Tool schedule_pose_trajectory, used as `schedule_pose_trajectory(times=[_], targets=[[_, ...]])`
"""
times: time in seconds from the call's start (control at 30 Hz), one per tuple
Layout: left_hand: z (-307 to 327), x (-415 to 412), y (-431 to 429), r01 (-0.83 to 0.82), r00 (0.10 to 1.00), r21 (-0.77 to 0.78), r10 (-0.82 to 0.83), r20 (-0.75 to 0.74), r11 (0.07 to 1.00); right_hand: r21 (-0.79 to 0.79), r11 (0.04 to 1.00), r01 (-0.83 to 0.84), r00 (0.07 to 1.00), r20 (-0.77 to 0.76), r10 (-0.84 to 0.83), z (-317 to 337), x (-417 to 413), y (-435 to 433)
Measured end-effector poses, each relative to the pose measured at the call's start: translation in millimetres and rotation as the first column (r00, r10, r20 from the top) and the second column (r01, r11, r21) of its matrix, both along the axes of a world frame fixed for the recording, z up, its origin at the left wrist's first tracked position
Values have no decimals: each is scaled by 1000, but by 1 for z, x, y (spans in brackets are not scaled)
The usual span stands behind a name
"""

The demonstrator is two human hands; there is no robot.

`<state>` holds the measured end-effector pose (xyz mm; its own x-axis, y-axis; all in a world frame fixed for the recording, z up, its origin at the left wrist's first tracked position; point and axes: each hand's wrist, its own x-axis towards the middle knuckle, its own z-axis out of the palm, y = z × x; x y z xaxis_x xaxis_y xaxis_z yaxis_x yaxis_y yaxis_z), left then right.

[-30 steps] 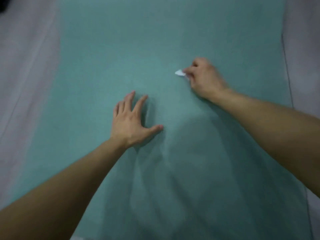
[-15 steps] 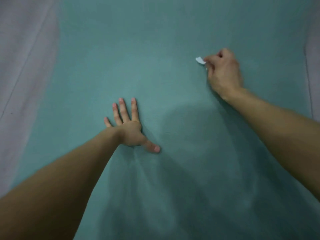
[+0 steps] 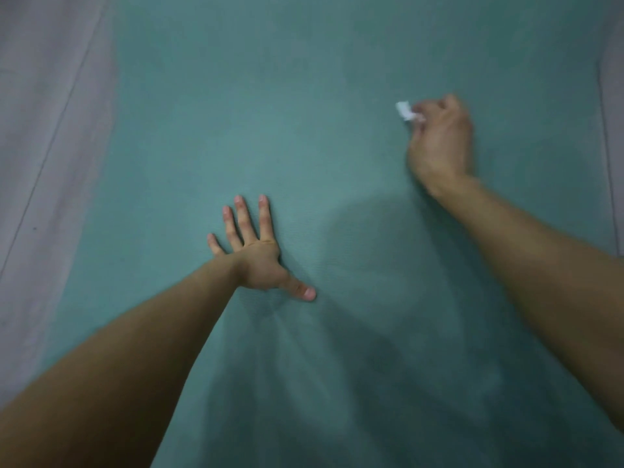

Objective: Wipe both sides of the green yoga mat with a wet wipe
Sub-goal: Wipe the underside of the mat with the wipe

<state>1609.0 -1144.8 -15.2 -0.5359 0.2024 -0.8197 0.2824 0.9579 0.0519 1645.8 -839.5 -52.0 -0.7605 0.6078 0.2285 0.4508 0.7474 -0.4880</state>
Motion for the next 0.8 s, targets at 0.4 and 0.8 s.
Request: schedule_pose_trajectory(times=[0.4, 0.8], targets=[[-3, 3, -4, -34, 999, 45, 35, -34, 998, 67, 998, 13, 1000, 26, -14, 2, -10, -7], [4, -30, -42, -132, 939, 171, 178, -293, 976, 258, 874, -413, 892, -81, 445, -16, -26, -91]])
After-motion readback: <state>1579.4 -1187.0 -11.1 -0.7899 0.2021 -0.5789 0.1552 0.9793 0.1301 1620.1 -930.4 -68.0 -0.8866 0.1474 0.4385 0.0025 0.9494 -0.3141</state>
